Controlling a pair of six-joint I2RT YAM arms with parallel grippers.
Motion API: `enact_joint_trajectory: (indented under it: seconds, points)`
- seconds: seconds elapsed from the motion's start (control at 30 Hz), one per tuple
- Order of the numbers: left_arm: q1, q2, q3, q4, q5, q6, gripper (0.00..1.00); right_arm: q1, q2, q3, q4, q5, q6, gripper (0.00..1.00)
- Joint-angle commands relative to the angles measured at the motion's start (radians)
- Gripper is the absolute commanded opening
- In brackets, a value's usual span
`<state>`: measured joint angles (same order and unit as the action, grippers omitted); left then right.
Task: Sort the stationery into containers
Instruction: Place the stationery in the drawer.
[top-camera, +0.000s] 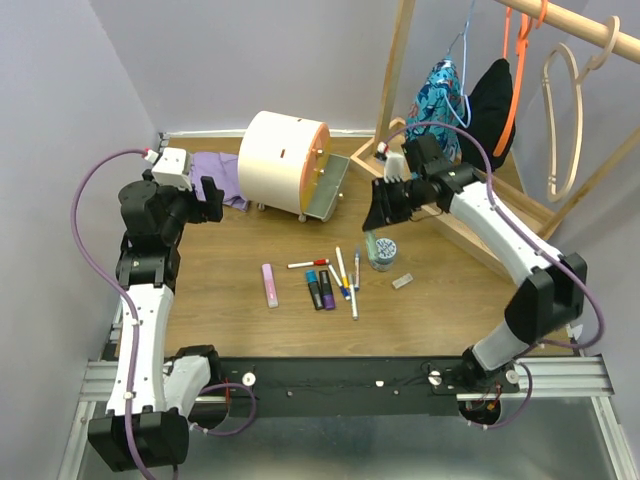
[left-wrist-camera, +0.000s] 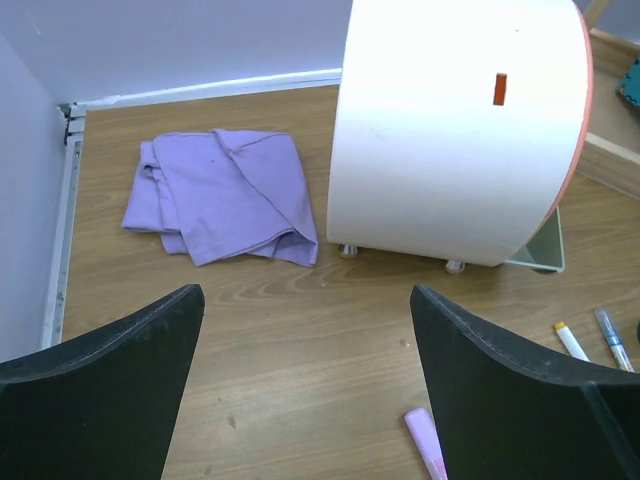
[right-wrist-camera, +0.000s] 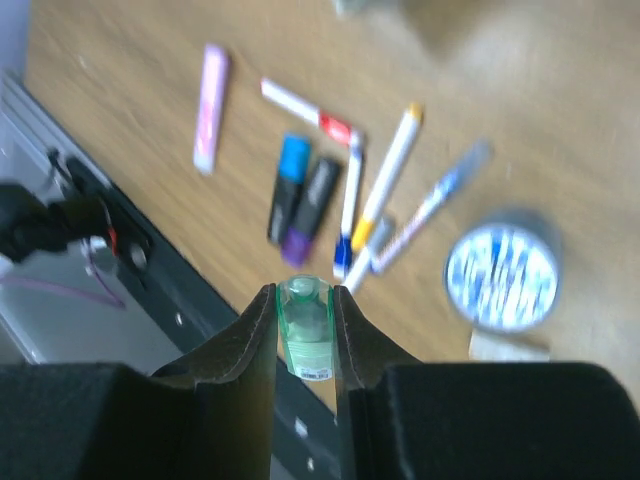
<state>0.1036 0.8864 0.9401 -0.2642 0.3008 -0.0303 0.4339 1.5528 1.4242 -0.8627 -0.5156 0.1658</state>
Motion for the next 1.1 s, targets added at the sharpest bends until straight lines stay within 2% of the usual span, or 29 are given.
enact_joint_trajectory:
  seconds: [0.0,0.1,0.13,0.27,0.63,1.07]
  points:
    - [0.007,0.008,0.057,0.003,0.061,-0.011,0.93,-0.001,0.188,0.251,0.145,-0.081,0.107,0.15]
    - [0.007,0.011,0.071,-0.013,0.092,-0.011,0.93,-0.004,0.36,0.422,0.159,-0.086,0.132,0.15]
    - [0.008,0.01,0.069,-0.015,0.096,-0.011,0.93,-0.006,0.398,0.526,0.162,-0.089,0.138,0.15]
    - [0.021,0.005,0.062,-0.018,0.119,-0.022,0.93,-0.004,0.539,0.678,0.194,-0.092,0.175,0.15]
    - [0.067,-0.003,0.06,-0.053,0.133,-0.017,0.93,-0.012,0.721,0.835,0.283,-0.107,0.265,0.15]
    - [0.09,0.011,0.039,-0.038,0.136,-0.033,0.93,-0.023,0.759,0.765,0.28,-0.078,0.276,0.14]
